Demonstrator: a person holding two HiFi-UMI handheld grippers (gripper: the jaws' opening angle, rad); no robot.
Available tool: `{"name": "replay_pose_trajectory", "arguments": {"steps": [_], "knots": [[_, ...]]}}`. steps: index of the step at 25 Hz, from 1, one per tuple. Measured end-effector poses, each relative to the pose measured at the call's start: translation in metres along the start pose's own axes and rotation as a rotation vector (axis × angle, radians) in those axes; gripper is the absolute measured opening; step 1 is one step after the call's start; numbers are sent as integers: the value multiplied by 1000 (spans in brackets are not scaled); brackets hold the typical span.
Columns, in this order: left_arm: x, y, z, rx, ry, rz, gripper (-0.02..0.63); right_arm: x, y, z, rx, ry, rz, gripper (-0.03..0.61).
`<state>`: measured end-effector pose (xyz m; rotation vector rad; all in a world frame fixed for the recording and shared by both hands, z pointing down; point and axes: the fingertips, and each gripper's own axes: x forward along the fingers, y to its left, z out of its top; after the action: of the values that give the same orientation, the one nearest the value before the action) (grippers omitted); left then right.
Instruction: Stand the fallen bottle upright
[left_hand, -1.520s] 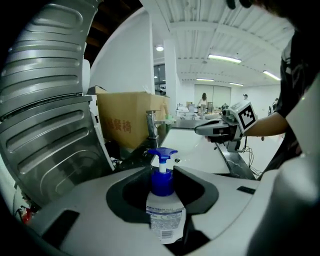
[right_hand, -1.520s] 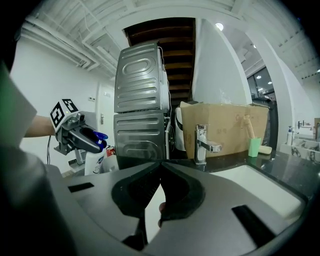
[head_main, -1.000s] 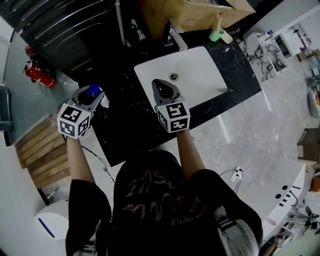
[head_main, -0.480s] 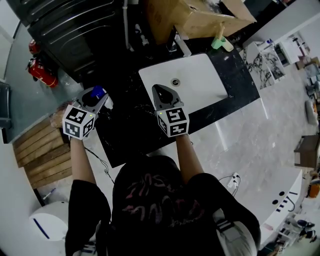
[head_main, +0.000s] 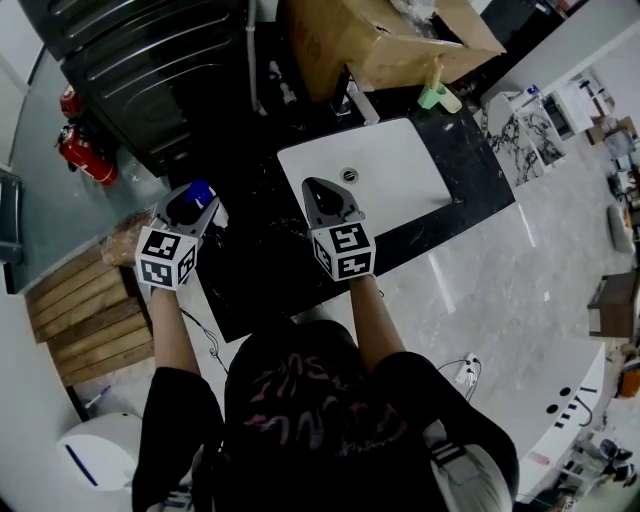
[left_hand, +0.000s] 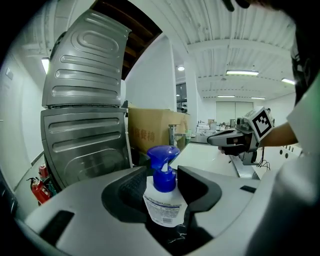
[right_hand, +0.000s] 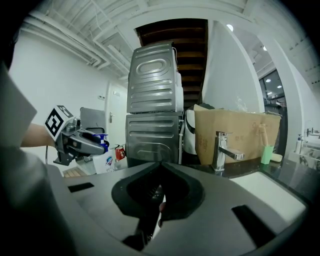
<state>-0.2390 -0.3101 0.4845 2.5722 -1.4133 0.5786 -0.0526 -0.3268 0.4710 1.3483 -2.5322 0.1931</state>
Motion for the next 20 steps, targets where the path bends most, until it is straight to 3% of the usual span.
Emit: {"name": "replay_pose_trajectory", "arguments": {"steps": [10,20], "knots": [[-25,0,6,-50,-71,93,201,-5,7,13,1,-33,-14,14],[-53,1,5,-111,-136,182,120,-13,17,32,-5,-78,-20,14]]}}
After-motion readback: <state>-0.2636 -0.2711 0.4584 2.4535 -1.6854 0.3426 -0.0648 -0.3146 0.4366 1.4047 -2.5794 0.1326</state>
